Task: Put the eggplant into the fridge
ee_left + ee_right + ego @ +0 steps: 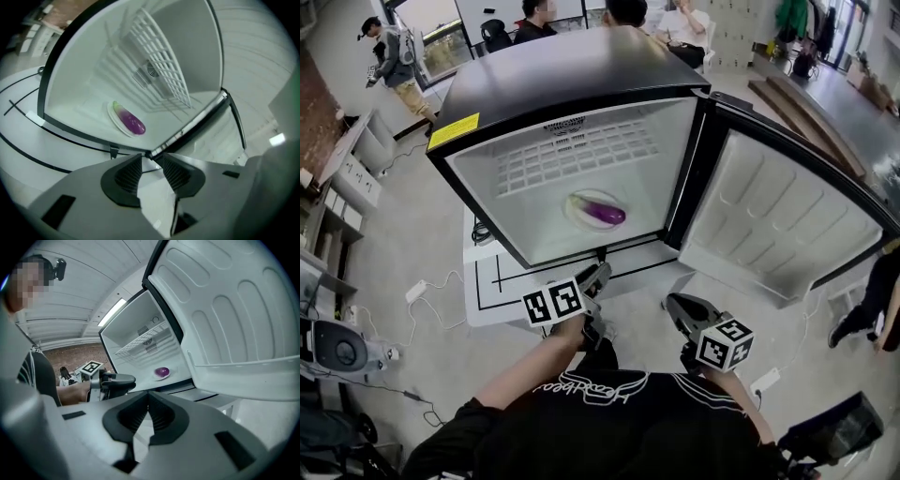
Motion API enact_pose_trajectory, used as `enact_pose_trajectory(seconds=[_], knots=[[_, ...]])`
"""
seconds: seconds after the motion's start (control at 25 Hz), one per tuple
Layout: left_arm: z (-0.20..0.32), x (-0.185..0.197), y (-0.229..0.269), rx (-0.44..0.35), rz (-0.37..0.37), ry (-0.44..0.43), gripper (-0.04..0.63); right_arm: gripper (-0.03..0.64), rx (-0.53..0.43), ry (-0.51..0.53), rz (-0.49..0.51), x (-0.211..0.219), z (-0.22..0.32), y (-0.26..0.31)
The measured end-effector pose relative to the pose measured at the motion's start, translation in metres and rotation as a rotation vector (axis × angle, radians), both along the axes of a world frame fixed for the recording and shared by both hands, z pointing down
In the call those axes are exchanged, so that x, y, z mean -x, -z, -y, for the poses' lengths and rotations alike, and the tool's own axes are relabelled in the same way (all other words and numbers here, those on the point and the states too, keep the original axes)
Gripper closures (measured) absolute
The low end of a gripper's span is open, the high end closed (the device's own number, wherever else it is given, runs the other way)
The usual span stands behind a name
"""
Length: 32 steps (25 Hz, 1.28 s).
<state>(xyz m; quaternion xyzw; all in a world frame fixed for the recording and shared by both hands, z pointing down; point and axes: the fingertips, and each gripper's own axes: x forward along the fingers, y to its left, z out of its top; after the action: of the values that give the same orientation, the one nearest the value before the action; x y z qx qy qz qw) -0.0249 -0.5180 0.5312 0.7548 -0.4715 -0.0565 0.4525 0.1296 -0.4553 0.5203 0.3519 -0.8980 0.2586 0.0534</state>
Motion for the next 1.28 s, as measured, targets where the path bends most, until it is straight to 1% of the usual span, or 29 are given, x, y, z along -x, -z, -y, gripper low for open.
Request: enact_pose_trajectory(seconds=[0.04,0.12,0.32,0.44,0.52,0.64,0.8,0.84,1.0,1.16,1.28], knots=[[-0.015,-0.009,0.001,-0.015,0.037,-0.049,0.471,0.609,0.001,0.005,0.002,-0.002,-0.005,0.0],[-0.04,-0.022,0.011,-0.072,0.078,-0.121,0.586,0.609,0.002,0.017,0.005,-0.005,-0.015,0.001],[-0.079,-0.043,0.046,-0.251,0.136,-0.306,0.588,0.609,-0.016,0.046,0.022,0.003,-0.024,0.008],[-0.105,-0.054,0.061,-0.37,0.18,-0.44,0.588,0.609,-0.042,0.084,0.018,0.01,-0.036,0.013],[-0.12,-0.054,0.064,-0.429,0.207,-0.505,0.588,0.609,-0.062,0.113,0.027,0.014,-0.044,0.017],[-0.132,-0.048,0.062,-0.47,0.236,-0.543,0.588,0.609,-0.077,0.16,0.052,0.024,-0.059,0.021],[-0.146,-0.047,0.066,-0.475,0.19,-0.55,0.588,0.609,-0.087,0.193,0.058,0.039,-0.082,0.021],[-0.15,-0.045,0.069,-0.479,0.19,-0.554,0.588,0.609,-0.085,0.191,0.061,0.043,-0.086,0.023],[-0.173,-0.028,0.079,-0.516,0.233,-0.584,0.588,0.609,-0.101,0.18,0.061,0.06,-0.109,0.033],[-0.206,-0.01,0.091,-0.537,0.224,-0.598,0.588,0.609,-0.118,0.134,0.059,0.075,-0.14,0.043],[-0.238,0.005,0.098,-0.552,0.221,-0.609,0.588,0.609,-0.142,0.124,0.067,0.089,-0.169,0.055]])
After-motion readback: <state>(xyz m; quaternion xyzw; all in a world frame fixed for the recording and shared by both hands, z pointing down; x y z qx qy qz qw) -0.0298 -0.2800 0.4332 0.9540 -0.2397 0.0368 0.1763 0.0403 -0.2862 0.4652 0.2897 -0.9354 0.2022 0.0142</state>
